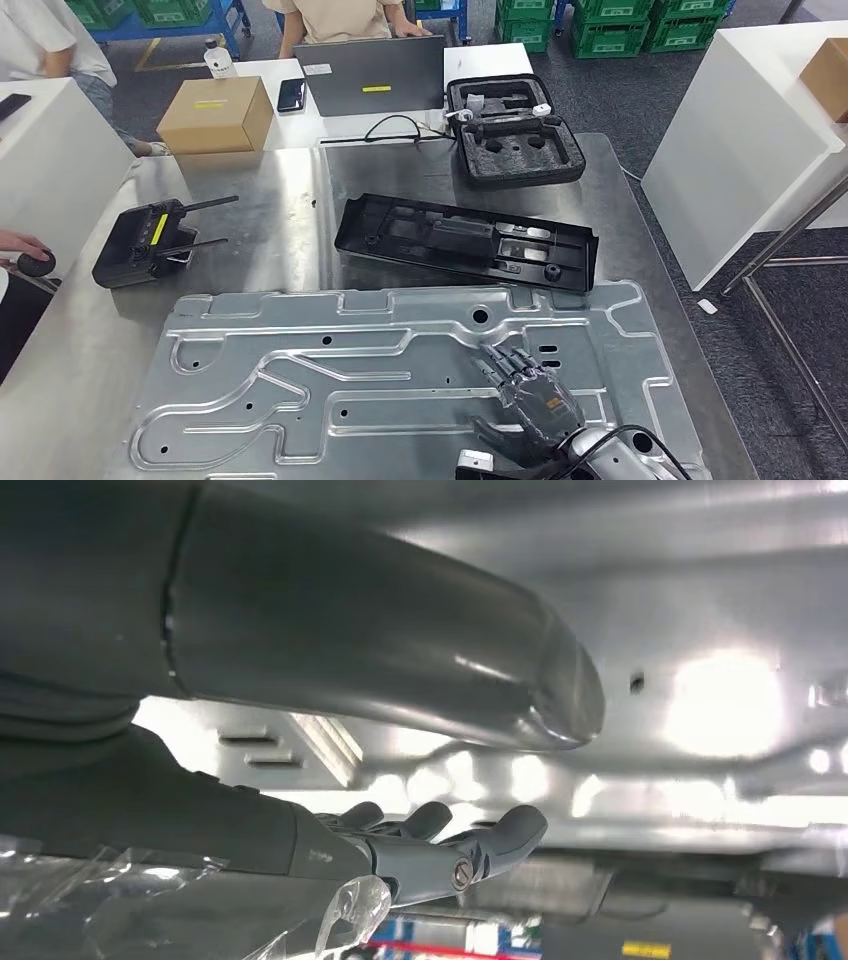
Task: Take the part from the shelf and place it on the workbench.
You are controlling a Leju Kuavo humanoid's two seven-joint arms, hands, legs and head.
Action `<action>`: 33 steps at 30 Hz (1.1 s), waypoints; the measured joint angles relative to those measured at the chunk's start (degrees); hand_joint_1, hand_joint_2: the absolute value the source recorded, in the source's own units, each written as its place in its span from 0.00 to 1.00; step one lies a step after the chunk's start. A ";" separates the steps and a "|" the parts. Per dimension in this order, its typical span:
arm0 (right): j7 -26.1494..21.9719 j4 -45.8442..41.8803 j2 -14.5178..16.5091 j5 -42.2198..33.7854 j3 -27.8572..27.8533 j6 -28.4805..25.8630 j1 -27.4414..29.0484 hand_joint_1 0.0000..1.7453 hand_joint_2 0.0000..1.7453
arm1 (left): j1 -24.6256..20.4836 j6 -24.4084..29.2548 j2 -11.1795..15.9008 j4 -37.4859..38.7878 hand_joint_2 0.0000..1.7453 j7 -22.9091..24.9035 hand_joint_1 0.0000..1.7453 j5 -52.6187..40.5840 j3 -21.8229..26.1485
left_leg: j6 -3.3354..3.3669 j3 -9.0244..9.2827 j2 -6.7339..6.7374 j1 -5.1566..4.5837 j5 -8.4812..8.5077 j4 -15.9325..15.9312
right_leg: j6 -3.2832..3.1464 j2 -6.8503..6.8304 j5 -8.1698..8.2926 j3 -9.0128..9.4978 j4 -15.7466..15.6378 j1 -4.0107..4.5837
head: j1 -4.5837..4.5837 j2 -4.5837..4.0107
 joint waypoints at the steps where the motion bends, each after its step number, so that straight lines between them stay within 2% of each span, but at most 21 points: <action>1: 0.09 -0.18 0.00 0.17 0.01 -1.83 -0.42 0.00 0.00 | -0.04 0.00 0.05 0.00 0.00 -0.10 0.00 0.00 0.00 | 0.78 2.14 -0.03 -0.35 1.98 -4.61 | 0.00 0.08 0.00 0.09 -0.01 0.10 | 0.00 0.00; 3: 0.16 -1.08 -0.01 0.38 -0.30 -6.29 -1.46 0.00 0.00 | -0.08 -0.02 0.16 0.00 0.00 -0.25 0.00 0.00 0.01 | 2.00 4.84 0.02 -0.99 4.10 -10.63 | 0.17 0.06 0.00 0.23 -0.10 0.18 | 0.01 0.00; 4: 0.22 -1.80 -0.02 0.44 -0.67 -8.54 -1.88 0.00 0.00 | -0.03 -0.04 0.22 0.00 0.00 -0.28 0.00 0.00 0.02 | 2.33 5.17 0.07 -1.22 4.26 -11.59 | 0.37 -0.02 0.03 0.26 -0.21 0.12 | 0.01 0.00; 6: 0.49 -3.86 -0.08 0.56 -1.95 -12.75 -2.55 0.00 0.00 | 0.16 -0.08 0.26 0.00 0.00 -0.32 0.00 0.00 0.07 | 2.49 5.40 0.14 -1.25 4.69 -12.26 | 0.97 -0.15 0.16 0.43 -0.64 0.13 | 0.00 0.00; 8: 0.93 -6.51 -0.19 0.46 -3.84 -15.79 -3.40 0.00 0.00 | 0.24 -0.02 0.30 0.00 0.00 -0.36 0.00 0.01 0.18 | 2.49 6.05 0.19 -0.98 5.56 -13.62 | 1.40 -0.13 -1.14 -0.10 0.77 0.19 | 0.02 0.00; 9: 1.15 -7.84 -0.27 0.33 -4.82 -16.78 -3.91 0.00 0.00 | 0.24 0.04 0.31 0.00 0.00 -0.38 0.00 0.02 0.24 | 2.48 6.30 0.25 -0.87 5.91 -14.12 | 1.54 -0.12 -2.77 -1.13 3.26 0.23 | 0.04 0.00; 11: 1.44 -10.24 -0.34 -0.18 -6.52 -18.11 -4.57 0.00 0.00 | 0.28 0.16 0.30 0.00 0.00 -0.40 0.00 0.04 0.33 | 2.58 6.34 0.30 -1.07 6.05 -14.26 | 1.79 -0.12 -6.62 -4.47 10.96 0.24 | 0.05 0.00; 12: 1.49 -11.32 -0.37 -0.58 -7.21 -18.62 -4.59 0.00 0.00 | 0.36 0.16 0.29 0.00 0.00 -0.41 0.00 0.06 0.38 | 2.60 6.33 0.30 -1.20 6.03 -14.23 | 1.86 -0.12 -7.58 -5.81 13.96 0.26 | 0.06 0.00; 13: 1.48 -12.41 -0.37 -1.08 -7.87 -19.17 -4.51 0.00 0.00 | 0.46 0.15 0.28 0.00 0.00 -0.41 0.00 0.06 0.44 | 2.62 6.33 0.28 -1.33 6.02 -14.20 | 1.84 -0.12 -7.47 -6.34 15.09 0.27 | 0.06 0.00; 14: 1.39 -13.46 -0.37 -1.59 -8.51 -19.69 -4.42 0.00 0.00 | 0.56 0.15 0.28 0.00 0.00 -0.41 0.00 0.07 0.56 | 2.65 6.37 0.27 -1.42 6.00 -14.17 | 1.74 -0.12 -6.18 -5.67 13.71 0.30 | 0.07 0.00; 17: 0.63 -15.45 -0.33 -3.13 -9.96 -20.75 -3.69 0.00 0.00 | 0.53 0.16 0.25 0.00 0.00 -0.44 0.00 0.06 0.93 | 2.54 6.58 0.27 -1.68 5.86 -14.11 | 0.93 -0.22 -0.62 0.16 1.60 0.63 | 0.06 0.00; 19: -0.67 -15.73 -0.06 -5.06 -10.24 -21.67 -2.08 0.00 0.00 | 0.38 0.17 0.23 0.00 0.00 -0.47 0.00 0.03 1.14 | 2.30 6.47 0.26 -1.81 5.77 -14.03 | 0.29 -0.30 0.37 1.88 -2.25 0.93 | 0.06 0.00; 21: -2.80 -15.15 0.54 -7.17 -10.33 -23.38 0.62 0.00 0.00 | 0.34 0.17 0.16 0.00 0.00 -0.50 0.00 0.01 1.28 | 1.99 6.30 0.21 -1.81 5.69 -13.92 | -0.20 -0.38 0.57 1.88 -2.49 0.91 | 0.07 0.00; 23: -4.87 -13.25 1.46 -8.38 -10.36 -24.93 3.55 0.00 0.00 | 0.33 0.15 0.07 0.00 0.00 -0.54 0.00 0.00 1.32 | 1.22 5.54 0.12 -1.63 4.35 -12.11 | -0.70 -0.58 0.84 1.89 -2.72 0.60 | 0.05 0.00; 24: -5.72 -11.64 2.06 -8.83 -10.34 -25.51 4.93 0.00 0.00 | 0.30 0.13 0.04 0.00 0.00 -0.58 0.00 0.00 1.33 | 0.69 4.45 0.09 -1.40 2.82 -9.61 | -0.91 -0.69 0.96 1.85 -2.81 0.42 | 0.04 0.00; 26: -7.50 -6.88 3.42 -9.95 -10.02 -26.86 7.72 0.00 0.00 | 0.25 0.09 -0.09 0.00 0.00 -0.70 0.00 0.00 1.32 | -0.36 0.71 0.08 -0.63 -1.17 -1.45 | -1.07 -0.76 1.01 1.62 -2.80 0.38 | 0.02 0.00; 27: -8.29 -3.97 4.12 -10.56 -9.69 -27.74 8.94 0.00 0.00 | 0.25 0.09 -0.15 0.00 0.00 -0.76 0.00 0.00 1.32 | -0.70 -1.00 0.08 -0.28 -2.46 2.11 | -1.08 -0.79 1.02 1.52 -2.80 0.35 | 0.02 0.00; 28: -8.86 -0.86 4.79 -11.13 -9.27 -28.69 10.02 0.00 0.00 | 0.26 0.08 -0.21 0.00 0.00 -0.78 0.00 -0.01 1.31 | -0.96 -1.89 0.09 0.00 -2.81 3.97 | -1.07 -0.80 1.02 1.45 -2.79 0.30 | 0.02 0.00; 29: -9.16 2.24 5.37 -11.55 -8.85 -29.71 10.86 0.00 0.00 | 0.28 0.07 -0.25 0.00 0.00 -0.72 0.00 -0.01 1.30 | -1.15 -1.56 0.09 0.21 -2.01 3.33 | -1.06 -0.82 1.02 1.44 -2.77 0.23 | 0.02 0.00; 31: -9.24 7.85 6.35 -12.19 -8.14 -31.73 12.03 0.00 0.00 | 0.26 0.03 -0.26 0.00 0.00 -0.48 0.00 -0.01 1.28 | -1.29 2.42 0.09 0.45 1.84 -4.53 | -0.95 -0.81 1.00 1.55 -2.77 0.09 | 0.02 0.00; 33: -8.67 11.79 6.90 -12.26 -7.72 -33.63 12.70 0.00 0.00 | 0.22 0.02 -0.26 0.00 0.00 -0.27 0.00 -0.01 1.26 | -0.98 6.14 0.04 0.29 4.47 -12.19 | -0.50 -0.74 0.96 1.58 -2.71 0.15 | 0.03 0.00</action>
